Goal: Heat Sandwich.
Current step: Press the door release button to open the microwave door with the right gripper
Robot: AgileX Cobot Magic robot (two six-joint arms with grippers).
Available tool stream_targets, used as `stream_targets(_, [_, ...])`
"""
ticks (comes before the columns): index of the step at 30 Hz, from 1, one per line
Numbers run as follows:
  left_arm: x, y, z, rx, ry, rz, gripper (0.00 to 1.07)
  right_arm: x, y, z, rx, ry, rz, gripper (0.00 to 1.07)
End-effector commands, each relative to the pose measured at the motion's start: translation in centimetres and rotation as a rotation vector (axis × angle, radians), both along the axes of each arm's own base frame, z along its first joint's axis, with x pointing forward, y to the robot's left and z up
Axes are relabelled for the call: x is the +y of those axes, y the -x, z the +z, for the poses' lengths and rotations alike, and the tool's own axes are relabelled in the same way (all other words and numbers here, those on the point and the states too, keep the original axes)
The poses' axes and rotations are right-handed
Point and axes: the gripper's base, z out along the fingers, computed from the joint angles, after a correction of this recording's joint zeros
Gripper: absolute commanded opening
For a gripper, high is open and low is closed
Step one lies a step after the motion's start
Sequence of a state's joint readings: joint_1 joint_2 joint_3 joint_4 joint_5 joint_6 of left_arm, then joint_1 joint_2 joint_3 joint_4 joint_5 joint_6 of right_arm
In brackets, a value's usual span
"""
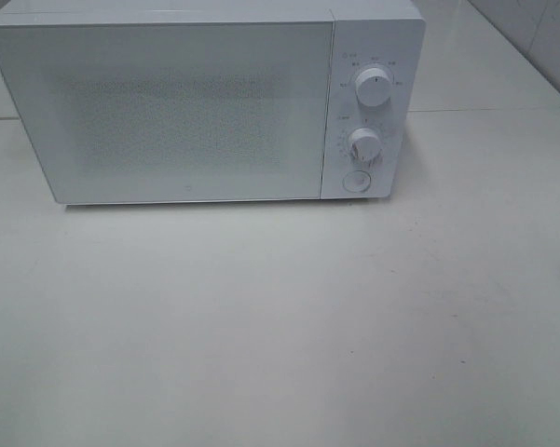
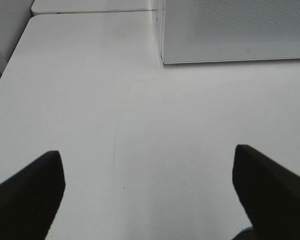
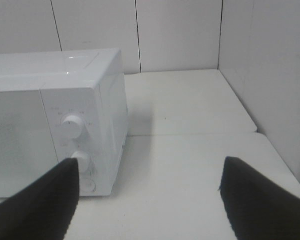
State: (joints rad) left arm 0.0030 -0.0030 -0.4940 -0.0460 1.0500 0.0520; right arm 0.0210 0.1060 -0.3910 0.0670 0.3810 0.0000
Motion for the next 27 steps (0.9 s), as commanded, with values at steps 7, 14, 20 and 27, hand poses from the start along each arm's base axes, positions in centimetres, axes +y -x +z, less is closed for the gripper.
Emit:
stream_targets(7, [0.0,0.2,0.0,-0.029,0.005,-0.002,0.84,-0.2,-1.6,-2.2,-0.137,-0.002,-0.026,0.75])
stream_targets(14, [0.0,0.2,0.0,-0.029,0.005,-0.002,0.84,-0.2,-2.5,-3.0,-0.091,0.058,-0.026,0.73])
stream_targets(20, [0.0,0.2,0.0,-0.029,0.005,-0.002,0.84,0.0,-3.9,-3.3,-0.044,0.185,0.006,0.72])
stream_targets(27, [0.0,0.2,0.0,-0.029,0.005,-0.002,0.84,0.7,-5.8,-3.9,0.012,0.270,0.088,0.67])
